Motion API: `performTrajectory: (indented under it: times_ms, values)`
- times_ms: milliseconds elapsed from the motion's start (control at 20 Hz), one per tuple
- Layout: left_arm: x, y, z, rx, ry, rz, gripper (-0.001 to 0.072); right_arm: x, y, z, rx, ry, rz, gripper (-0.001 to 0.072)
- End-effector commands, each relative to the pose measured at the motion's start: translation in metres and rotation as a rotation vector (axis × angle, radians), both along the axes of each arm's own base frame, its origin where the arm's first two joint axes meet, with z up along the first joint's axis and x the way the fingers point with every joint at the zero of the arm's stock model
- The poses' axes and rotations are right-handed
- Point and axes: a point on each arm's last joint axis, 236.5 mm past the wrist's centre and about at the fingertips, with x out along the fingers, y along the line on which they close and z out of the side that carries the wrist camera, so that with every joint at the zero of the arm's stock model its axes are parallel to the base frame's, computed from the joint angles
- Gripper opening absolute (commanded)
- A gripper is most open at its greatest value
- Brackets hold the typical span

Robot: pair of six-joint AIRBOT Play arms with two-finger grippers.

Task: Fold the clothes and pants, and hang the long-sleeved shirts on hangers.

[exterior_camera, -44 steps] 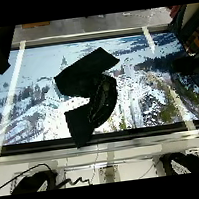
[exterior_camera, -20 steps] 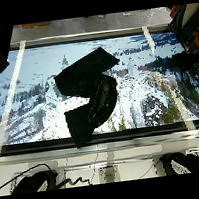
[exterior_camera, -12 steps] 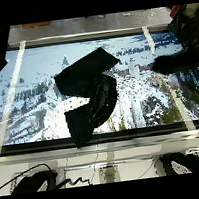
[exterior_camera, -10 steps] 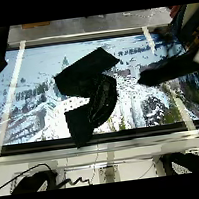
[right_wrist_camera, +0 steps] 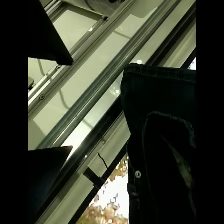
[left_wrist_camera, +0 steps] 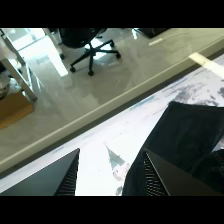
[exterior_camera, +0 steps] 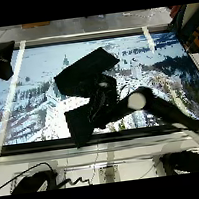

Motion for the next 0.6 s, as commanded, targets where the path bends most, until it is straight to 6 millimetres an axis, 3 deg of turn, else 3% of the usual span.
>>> performTrajectory:
  times_ms: [0,150,300,550]
  values:
    - [0.001,0.002,-0.003,0.01,0.008,0.009,0.0412,-0.021,0.036,-0.049,-0.038,0.116,-0.087,0.0696]
    - [0.001,0.002,-0.003,0.01,0.008,0.009,0.0412,-0.02,0.045,-0.082,-0.078,0.167,-0.149,0.0695]
    - [0.001,0.002,-0.003,0.01,0.008,0.009,0.0412,0.012,0.046,-0.097,-0.074,0.095,-0.25,0.0693]
    - [0.001,0.002,-0.003,0.01,0.009,0.009,0.0412,0.05,0.037,-0.098,-0.063,0.025,-0.378,0.0684]
